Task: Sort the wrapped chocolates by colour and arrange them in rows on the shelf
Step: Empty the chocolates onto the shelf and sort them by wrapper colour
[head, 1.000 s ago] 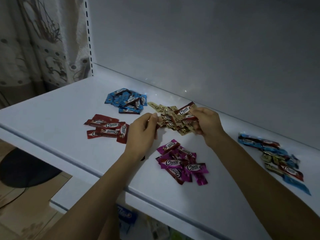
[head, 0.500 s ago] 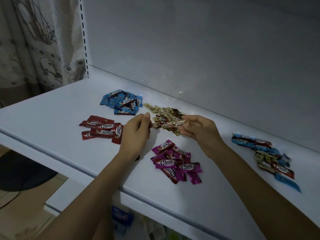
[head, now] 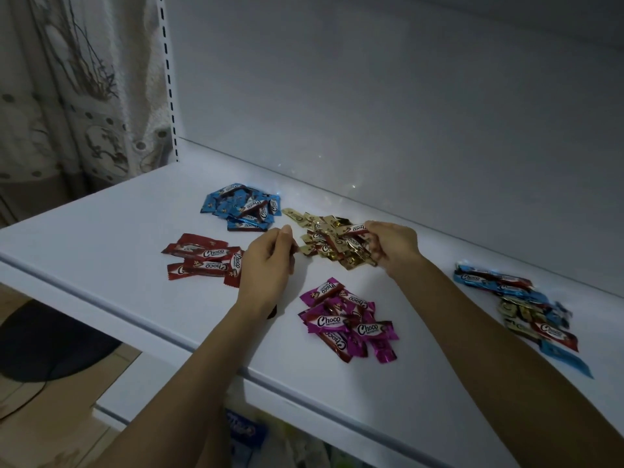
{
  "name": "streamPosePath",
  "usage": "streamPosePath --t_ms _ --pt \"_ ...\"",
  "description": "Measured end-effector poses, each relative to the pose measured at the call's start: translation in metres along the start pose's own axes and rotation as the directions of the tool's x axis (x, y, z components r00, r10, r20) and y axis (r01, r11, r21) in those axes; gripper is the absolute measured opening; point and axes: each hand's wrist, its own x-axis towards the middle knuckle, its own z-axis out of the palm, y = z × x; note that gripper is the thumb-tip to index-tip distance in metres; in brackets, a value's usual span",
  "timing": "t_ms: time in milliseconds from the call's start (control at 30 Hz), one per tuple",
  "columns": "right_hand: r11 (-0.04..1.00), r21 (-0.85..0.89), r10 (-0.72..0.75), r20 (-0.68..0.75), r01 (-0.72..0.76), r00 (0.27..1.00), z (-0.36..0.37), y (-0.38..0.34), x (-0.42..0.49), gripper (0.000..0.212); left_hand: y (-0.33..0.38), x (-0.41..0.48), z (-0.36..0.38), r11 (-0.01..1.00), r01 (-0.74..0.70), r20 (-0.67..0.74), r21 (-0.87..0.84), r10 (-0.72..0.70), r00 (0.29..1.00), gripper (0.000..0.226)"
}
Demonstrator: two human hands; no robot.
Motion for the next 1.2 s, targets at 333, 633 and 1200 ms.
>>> streamPosePath --t_ms 333,633,1200 --pt "0.805 -0.304 -0.292 0.545 0.510 0.786 0.013 0.004 -0.102 0.013 0.013 0.003 -0.016 0.678 0.324 0.196 -0.660 -0.261 0.945 0.037" --pt "0.023 -0.277 -0.602 0.763 0.961 0.234 0.039 0.040 -0.130 0.034 0.010 0.007 -0.024 0.209 0.435 0.363 -0.876 -0.308 0.879 0.038" --pt "0.970 0.068 -0.238 0.093 0.233 0.967 0.013 -0.005 -0.075 0.012 0.020 -0.013 0.000 0.949 0.189 0.230 -0.253 -0.130 0.964 0.037"
